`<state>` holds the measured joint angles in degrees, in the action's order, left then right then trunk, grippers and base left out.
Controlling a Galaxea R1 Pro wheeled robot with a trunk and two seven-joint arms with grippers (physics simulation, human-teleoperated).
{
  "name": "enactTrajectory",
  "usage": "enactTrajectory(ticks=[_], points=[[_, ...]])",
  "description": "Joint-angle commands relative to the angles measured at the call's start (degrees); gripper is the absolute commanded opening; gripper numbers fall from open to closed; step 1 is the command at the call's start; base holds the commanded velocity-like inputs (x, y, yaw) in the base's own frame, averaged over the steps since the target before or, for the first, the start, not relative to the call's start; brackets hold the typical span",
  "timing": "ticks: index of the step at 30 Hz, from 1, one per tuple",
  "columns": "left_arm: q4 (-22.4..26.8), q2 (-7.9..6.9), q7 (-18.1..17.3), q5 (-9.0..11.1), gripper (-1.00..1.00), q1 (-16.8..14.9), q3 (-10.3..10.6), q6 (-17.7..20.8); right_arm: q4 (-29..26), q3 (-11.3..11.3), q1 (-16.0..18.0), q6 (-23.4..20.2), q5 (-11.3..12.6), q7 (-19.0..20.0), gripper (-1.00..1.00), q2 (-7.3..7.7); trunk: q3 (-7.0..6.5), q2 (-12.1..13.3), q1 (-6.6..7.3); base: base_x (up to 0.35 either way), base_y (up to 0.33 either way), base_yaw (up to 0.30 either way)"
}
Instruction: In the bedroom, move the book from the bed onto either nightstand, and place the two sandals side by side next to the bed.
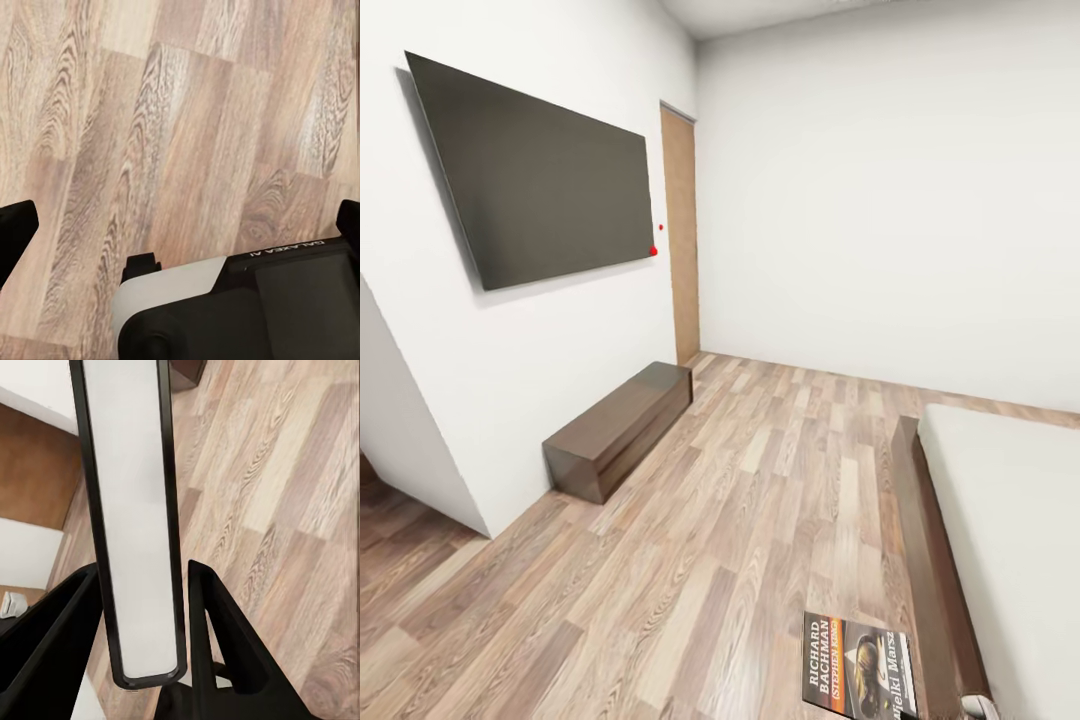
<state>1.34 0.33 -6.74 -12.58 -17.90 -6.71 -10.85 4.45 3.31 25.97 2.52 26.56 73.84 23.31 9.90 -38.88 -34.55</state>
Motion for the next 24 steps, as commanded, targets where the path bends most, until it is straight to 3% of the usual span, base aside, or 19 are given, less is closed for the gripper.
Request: enactTrajectory(ticks=[1,24], points=[[-0.02,-0.01,-0.12,-0.51,1.00,-0.03,-0.50,-0.19,0.21,0.12,0.14,0.30,0.34,0.16,-1.00,-0.01,0.09,-0.08,-0.02,0.015,0.000,-0.258],[-0.02,-0.02,-0.12,-0.51,1.00,-0.03,-0.50,-0.22,0.21,0.19,0.14,0.30,0.25,0.16,-1.00,-0.01,0.09,-0.08,-0.02,0.002,0.000,-0.256]])
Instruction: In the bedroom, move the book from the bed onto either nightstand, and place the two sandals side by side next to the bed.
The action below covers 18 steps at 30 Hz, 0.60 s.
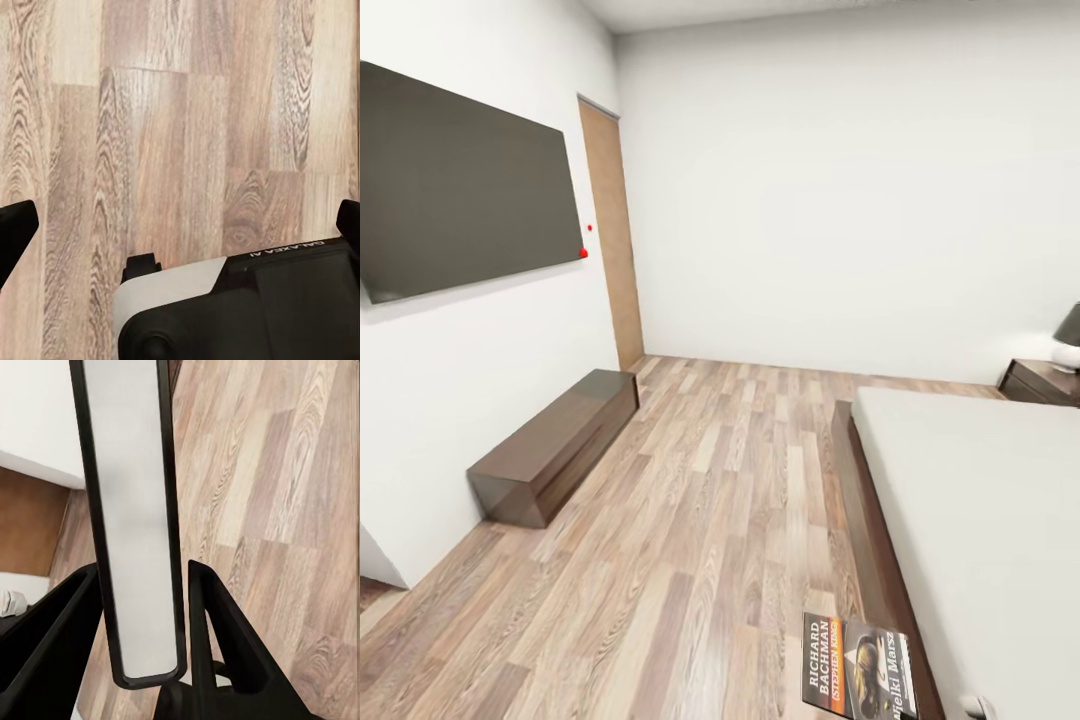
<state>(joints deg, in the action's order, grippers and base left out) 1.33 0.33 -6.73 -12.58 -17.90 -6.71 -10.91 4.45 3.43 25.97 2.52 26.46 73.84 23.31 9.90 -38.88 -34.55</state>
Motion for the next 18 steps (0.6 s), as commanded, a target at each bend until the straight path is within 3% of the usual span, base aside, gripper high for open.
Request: enactTrajectory(ticks=[1,6,18], points=[[-0.02,-0.03,-0.13,-0.52,1.00,-0.03,-0.50,-0.17,0.21,0.07,0.14,0.30,0.35,0.17,-1.00,-0.01,0.09,-0.08,-0.02,0.101,0.000,-0.250],[-0.02,-0.03,-0.13,-0.52,1.00,-0.03,-0.50,-0.09,0.21,0.08,0.14,0.30,0.35,0.16,-1.00,-0.03,0.09,-0.08,-0.02,0.254,0.001,-0.177],[-0.02,-0.04,-0.13,-0.52,1.00,-0.03,-0.50,-0.08,0.21,0.08,0.14,0.30,0.35,0.16,-1.00,-0.01,0.09,-0.08,-0.02,0.322,0.123,-0.010]])
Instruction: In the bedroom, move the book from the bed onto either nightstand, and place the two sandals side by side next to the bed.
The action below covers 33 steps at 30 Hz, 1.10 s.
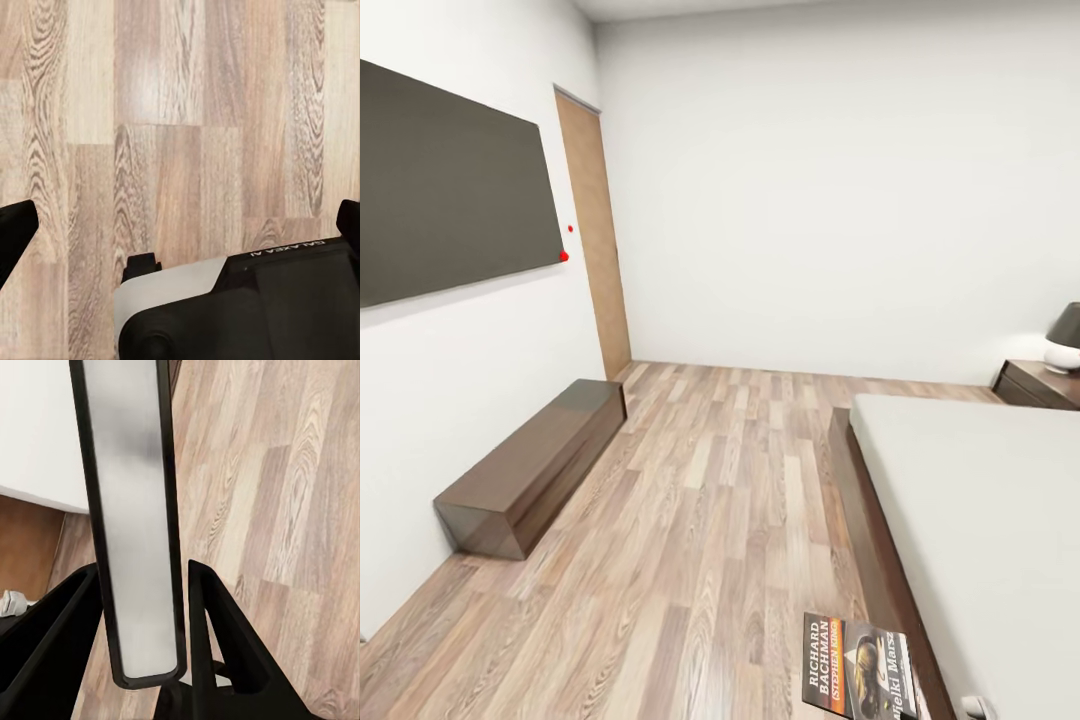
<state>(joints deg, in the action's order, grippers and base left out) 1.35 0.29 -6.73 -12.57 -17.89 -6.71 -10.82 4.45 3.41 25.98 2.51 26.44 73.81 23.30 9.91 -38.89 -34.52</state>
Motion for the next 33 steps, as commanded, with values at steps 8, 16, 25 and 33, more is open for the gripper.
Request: enactTrajectory(ticks=[8,16,25,33], points=[[-0.03,-0.01,-0.13,-0.51,1.00,-0.04,-0.50,-0.16,0.20,0.11,0.12,0.30,0.36,0.19,-1.00,0.00,0.09,-0.07,-0.05,0.320,0.147,-0.046],[-0.03,0.04,-0.13,-0.52,1.00,-0.04,-0.48,-0.16,0.20,0.11,0.12,0.26,0.36,0.30,-1.00,0.00,0.09,-0.07,-0.05,0.056,0.029,-0.245],[-0.03,0.03,-0.13,-0.52,1.00,-0.04,-0.49,-0.16,0.20,0.11,0.12,0.12,0.36,0.28,-1.00,0.00,0.09,-0.07,-0.05,0.114,0.001,-0.152],[-0.03,0.03,-0.13,-0.52,1.00,-0.04,-0.50,-0.16,0.20,0.11,0.12,0.12,0.36,0.18,-1.00,0.00,0.09,-0.07,-0.05,0.312,0.000,-0.006]])
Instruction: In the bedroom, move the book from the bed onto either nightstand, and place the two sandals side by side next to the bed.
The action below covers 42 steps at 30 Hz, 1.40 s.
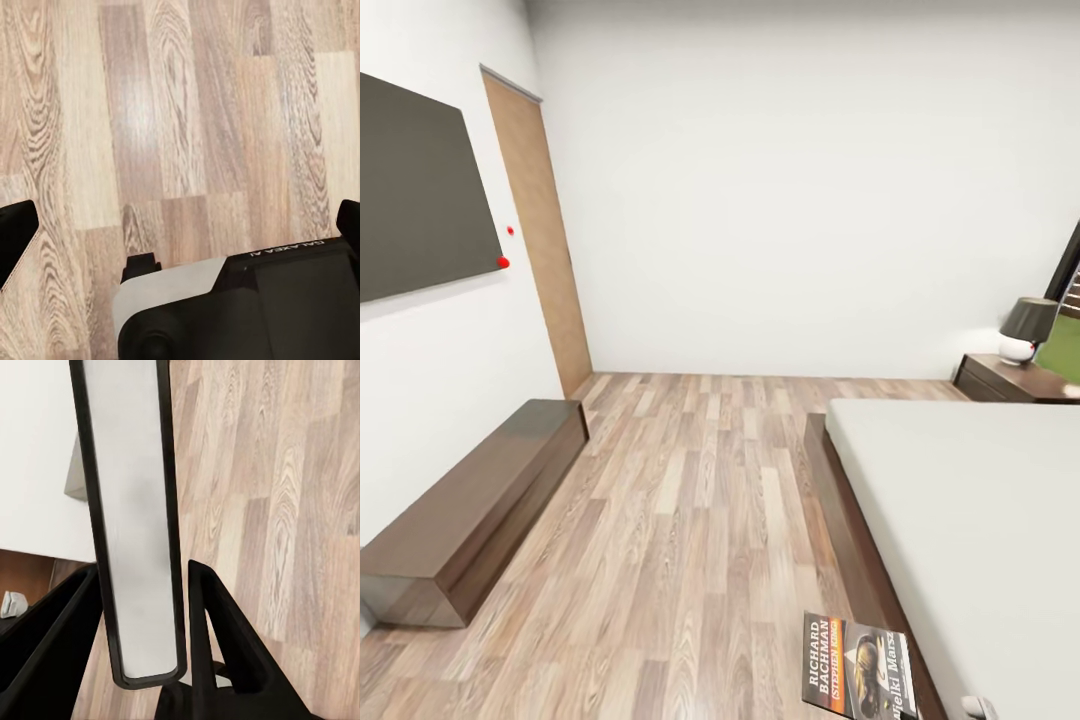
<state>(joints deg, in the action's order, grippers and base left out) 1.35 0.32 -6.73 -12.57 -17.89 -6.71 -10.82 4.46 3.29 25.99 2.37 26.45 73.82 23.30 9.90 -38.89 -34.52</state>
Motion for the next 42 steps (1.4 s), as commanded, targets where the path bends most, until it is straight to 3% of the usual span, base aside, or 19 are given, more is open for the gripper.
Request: enactTrajectory(ticks=[1,42], points=[[-0.03,0.01,-0.12,-0.52,1.00,-0.04,-0.50,-0.17,0.20,0.23,0.12,0.27,0.36,0.14,-1.00,-0.01,0.09,-0.07,-0.05,0.320,0.000,-0.001],[-0.03,0.12,-0.12,-0.59,1.00,-0.04,-0.41,-0.17,0.20,0.23,0.12,0.44,0.36,-0.08,-1.00,-0.06,0.09,-0.07,-0.05,0.321,0.000,0.000]])
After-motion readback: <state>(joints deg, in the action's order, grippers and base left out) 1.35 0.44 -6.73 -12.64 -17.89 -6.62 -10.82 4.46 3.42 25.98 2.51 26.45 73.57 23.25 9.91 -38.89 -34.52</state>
